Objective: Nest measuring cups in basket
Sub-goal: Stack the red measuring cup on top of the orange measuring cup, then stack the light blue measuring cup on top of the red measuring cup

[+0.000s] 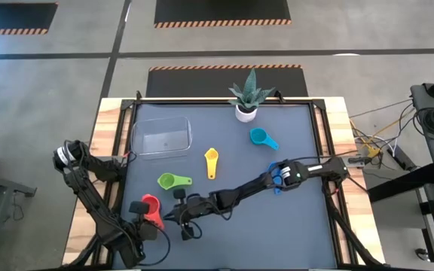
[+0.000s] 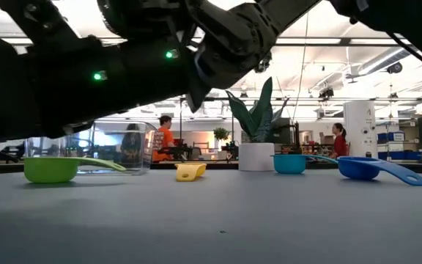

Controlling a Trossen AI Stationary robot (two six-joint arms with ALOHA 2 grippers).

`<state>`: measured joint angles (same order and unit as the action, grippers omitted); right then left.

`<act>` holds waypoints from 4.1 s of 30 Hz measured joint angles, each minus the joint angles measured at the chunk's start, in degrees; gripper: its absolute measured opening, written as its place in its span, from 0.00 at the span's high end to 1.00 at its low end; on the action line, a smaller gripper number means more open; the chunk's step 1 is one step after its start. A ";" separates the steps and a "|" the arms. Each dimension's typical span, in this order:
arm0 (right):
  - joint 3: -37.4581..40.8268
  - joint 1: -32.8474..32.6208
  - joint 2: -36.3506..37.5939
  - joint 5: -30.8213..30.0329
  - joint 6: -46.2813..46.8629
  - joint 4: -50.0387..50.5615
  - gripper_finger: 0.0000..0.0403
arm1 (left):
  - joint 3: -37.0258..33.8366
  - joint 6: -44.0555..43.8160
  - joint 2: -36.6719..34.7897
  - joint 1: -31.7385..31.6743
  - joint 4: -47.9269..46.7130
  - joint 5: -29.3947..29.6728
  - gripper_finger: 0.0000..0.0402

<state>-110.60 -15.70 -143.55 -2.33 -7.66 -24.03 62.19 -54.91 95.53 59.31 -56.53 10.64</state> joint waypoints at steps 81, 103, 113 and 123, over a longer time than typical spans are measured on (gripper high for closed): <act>54.24 5.66 67.42 -9.29 25.14 53.09 0.98 | 0.60 52.94 -21.11 -28.54 17.23 25.44 1.00; 57.73 35.40 70.95 -7.59 21.37 66.99 0.94 | -11.26 51.99 -30.76 -28.68 25.07 50.67 1.00; 59.42 43.74 70.95 0.83 11.47 66.55 0.62 | -11.26 52.03 -30.97 -28.65 25.02 53.37 1.00; 66.29 44.49 70.93 0.81 6.11 57.54 0.33 | -11.24 52.03 -30.95 -28.68 24.76 53.36 1.00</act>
<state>-44.31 28.79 -72.62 -1.51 -1.55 33.51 50.95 -2.87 64.58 30.63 -31.77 64.00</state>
